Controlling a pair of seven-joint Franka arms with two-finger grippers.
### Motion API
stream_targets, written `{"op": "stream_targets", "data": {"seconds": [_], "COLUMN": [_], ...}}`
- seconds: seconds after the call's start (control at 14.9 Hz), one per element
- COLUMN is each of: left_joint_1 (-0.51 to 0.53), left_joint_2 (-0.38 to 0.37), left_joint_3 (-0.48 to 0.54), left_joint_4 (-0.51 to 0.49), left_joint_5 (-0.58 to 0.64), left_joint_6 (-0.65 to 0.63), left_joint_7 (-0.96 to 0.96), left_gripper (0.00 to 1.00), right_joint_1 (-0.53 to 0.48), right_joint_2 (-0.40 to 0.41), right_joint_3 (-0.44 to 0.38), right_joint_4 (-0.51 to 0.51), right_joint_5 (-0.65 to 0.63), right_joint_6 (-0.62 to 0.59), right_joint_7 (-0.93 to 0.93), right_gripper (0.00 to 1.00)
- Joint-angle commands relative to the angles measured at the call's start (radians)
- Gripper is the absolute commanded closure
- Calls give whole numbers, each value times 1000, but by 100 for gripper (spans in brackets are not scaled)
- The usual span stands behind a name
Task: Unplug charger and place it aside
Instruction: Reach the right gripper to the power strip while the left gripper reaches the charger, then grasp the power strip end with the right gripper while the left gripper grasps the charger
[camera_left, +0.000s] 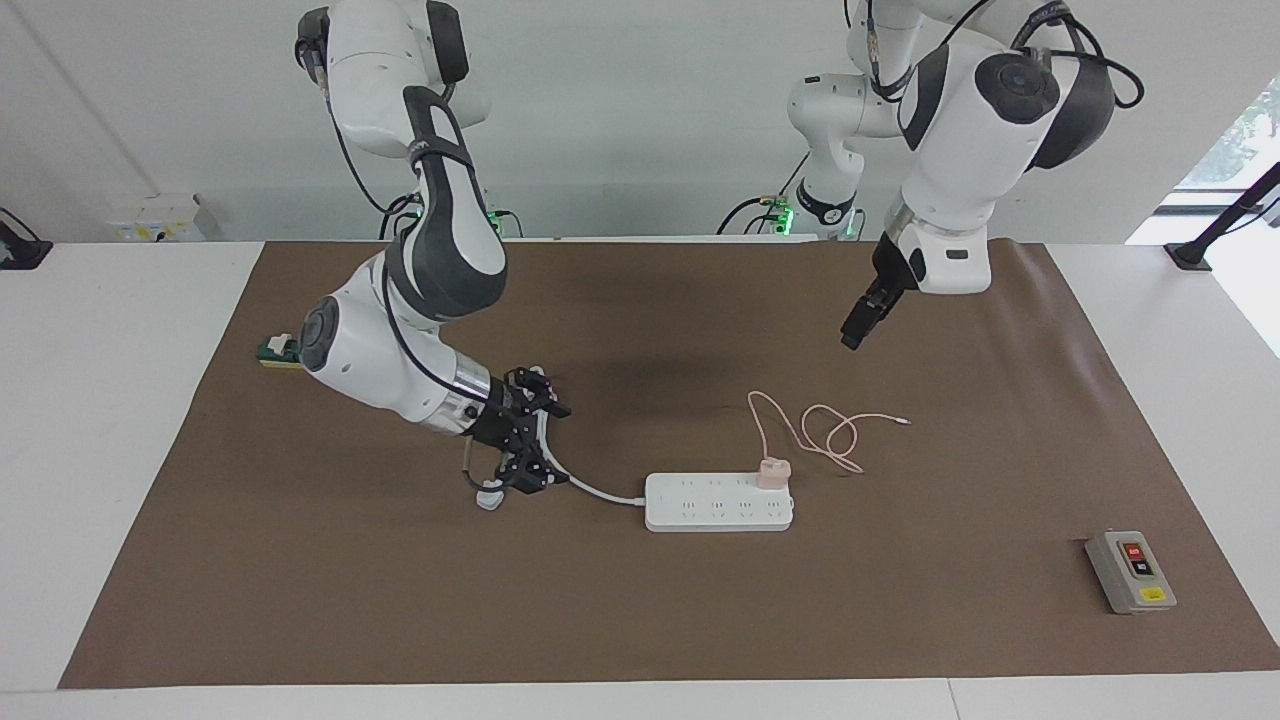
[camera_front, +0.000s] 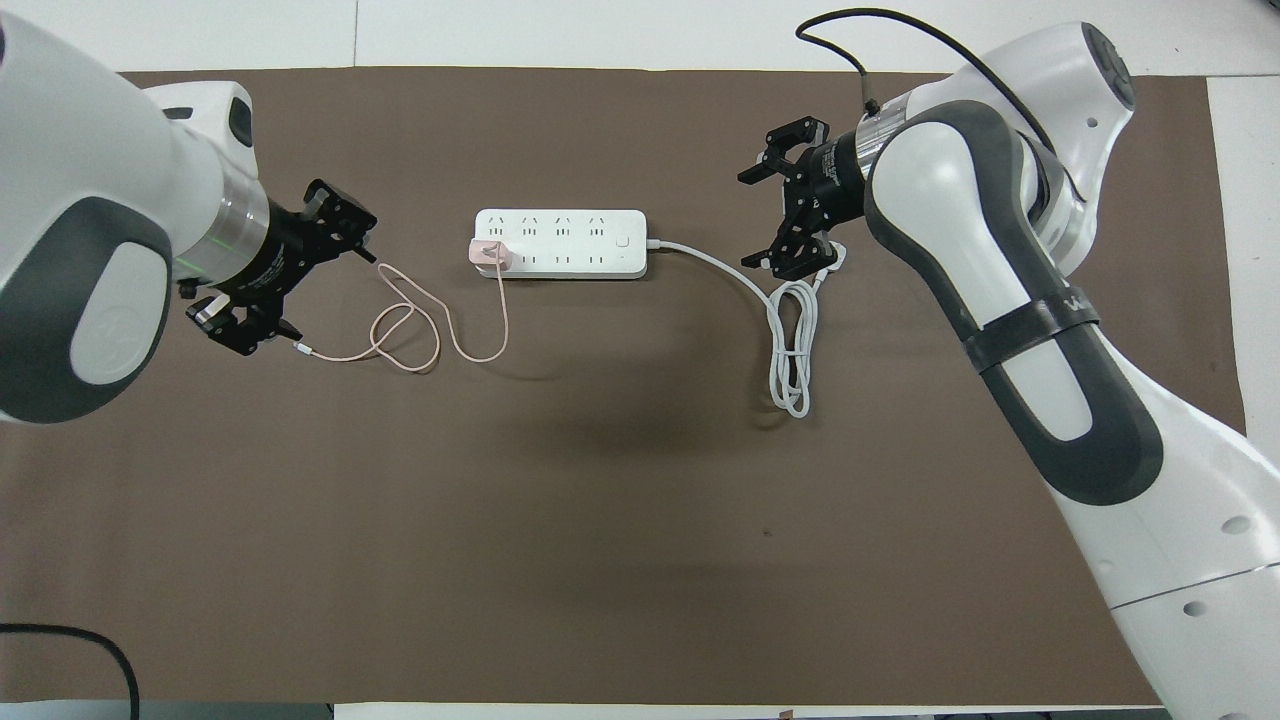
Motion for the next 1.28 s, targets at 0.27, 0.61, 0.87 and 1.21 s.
{"op": "stream_targets", "data": {"seconds": [0.27,0.61,0.87,1.21], "left_joint_1": [-66,-198,-247,-246], "left_joint_2": [225,464,505,483], "left_joint_3": [18,134,210,206], "left_joint_4": [187,443,449,341], "left_joint_5": [90,130,51,12], "left_joint_6": [105,51,80,166], "left_joint_7": [-479,-646,-700,-711], "left_gripper": [0,0,0,0], "right_joint_1": [47,97,113,142], "right_joint_2": [4,-7,18,102], "right_joint_3": [0,-2,1,1], "right_joint_4": [6,-48,-42,1], "right_joint_5": [7,7,10,27], "right_joint_6": [12,50,64,154], "right_joint_7": [12,-1,-119,-144], "right_gripper": [0,0,0,0]}}
